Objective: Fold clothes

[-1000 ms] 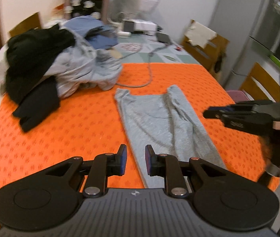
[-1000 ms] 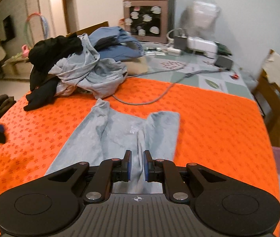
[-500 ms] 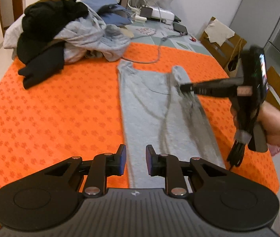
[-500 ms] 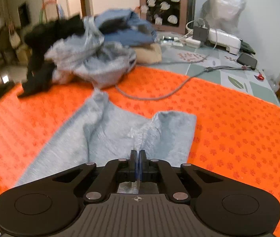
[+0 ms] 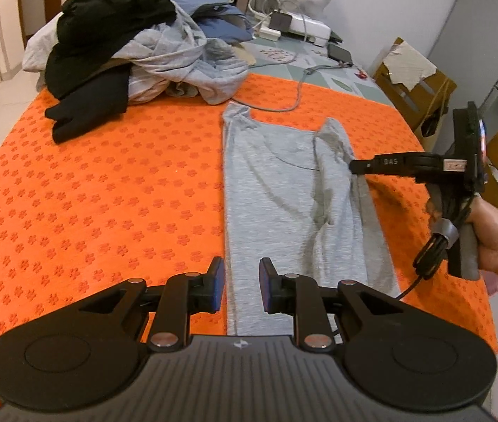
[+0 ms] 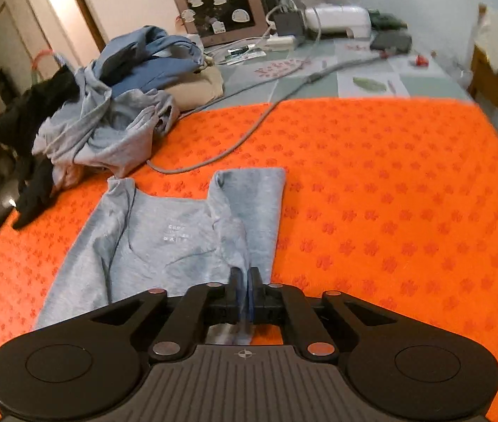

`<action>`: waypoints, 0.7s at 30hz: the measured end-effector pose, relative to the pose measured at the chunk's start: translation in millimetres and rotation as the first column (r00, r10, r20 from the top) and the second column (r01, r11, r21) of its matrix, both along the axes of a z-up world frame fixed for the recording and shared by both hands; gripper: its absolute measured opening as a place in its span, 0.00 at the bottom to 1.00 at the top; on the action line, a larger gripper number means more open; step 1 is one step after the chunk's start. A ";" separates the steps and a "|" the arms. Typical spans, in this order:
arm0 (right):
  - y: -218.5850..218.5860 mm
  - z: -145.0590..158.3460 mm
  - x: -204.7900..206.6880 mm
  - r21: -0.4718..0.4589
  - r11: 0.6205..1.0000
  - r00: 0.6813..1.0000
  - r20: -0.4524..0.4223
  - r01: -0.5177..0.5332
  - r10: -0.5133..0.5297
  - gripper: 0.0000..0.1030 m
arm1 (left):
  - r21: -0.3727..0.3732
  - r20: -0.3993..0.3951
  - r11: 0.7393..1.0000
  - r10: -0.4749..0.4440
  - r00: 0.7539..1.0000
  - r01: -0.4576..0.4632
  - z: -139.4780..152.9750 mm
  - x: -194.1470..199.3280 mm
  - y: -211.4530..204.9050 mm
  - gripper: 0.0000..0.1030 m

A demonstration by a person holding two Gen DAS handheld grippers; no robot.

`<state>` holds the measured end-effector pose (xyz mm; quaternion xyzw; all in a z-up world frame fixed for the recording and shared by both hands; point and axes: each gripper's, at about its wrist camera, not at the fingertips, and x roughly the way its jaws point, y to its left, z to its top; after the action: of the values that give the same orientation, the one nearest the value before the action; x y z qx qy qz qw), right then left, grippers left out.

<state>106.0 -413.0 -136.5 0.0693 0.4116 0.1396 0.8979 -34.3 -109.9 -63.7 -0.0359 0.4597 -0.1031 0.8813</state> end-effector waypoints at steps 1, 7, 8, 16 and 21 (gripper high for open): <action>2.0 6.7 -1.8 -0.012 1.000 0.999 0.036 -0.016 0.016 0.13 | 0.002 0.000 1.000 0.004 1.000 -0.004 0.2 0.0 0.2 0.24; 15.2 18.6 16.3 -0.054 0.994 0.991 0.081 -0.099 0.103 0.21 | 0.007 -0.002 1.000 0.015 1.000 -0.015 0.5 -1.9 -3.3 0.24; 17.1 15.0 22.9 -0.056 0.993 0.992 0.062 -0.107 0.110 0.20 | 0.009 -0.002 1.000 0.014 1.000 -0.014 0.7 -2.2 -4.5 0.24; 6.6 1.0 56.8 0.036 0.998 0.998 0.017 -0.054 0.053 0.06 | 0.017 -0.002 0.999 0.038 0.999 -0.038 0.0 -6.6 -3.6 0.24; 7.5 -7.9 56.4 -0.004 0.997 0.997 0.024 -0.072 0.073 0.08 | 0.022 0.001 0.998 0.064 0.998 -0.064 -0.6 -4.3 1.2 0.26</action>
<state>162.4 -405.5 -144.4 0.0512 0.4034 0.1723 0.8972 -38.6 -108.8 -64.3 -0.0410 0.4594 -0.0698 0.8845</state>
